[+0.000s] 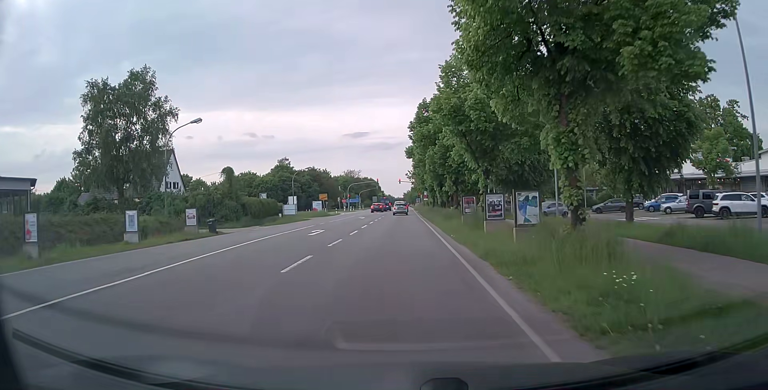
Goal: Follow the waypoints while adhering to traffic rules and regulations
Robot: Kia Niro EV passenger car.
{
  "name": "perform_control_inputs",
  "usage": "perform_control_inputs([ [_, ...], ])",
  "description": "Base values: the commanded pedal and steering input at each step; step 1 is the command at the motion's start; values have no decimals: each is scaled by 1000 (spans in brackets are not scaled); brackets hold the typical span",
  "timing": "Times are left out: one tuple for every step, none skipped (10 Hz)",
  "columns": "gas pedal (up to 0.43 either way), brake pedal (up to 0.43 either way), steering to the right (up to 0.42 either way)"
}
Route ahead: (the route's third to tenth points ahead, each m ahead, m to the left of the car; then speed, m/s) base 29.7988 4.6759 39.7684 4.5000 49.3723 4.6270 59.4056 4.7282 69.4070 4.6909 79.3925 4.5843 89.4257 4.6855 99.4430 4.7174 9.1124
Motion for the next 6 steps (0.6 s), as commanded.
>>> perform_control_inputs([
  [0,0,0],
  [0,0,0],
  [0,0,0],
  [0,0,-2],
  [0,0,-3],
  [0,0,-3],
])
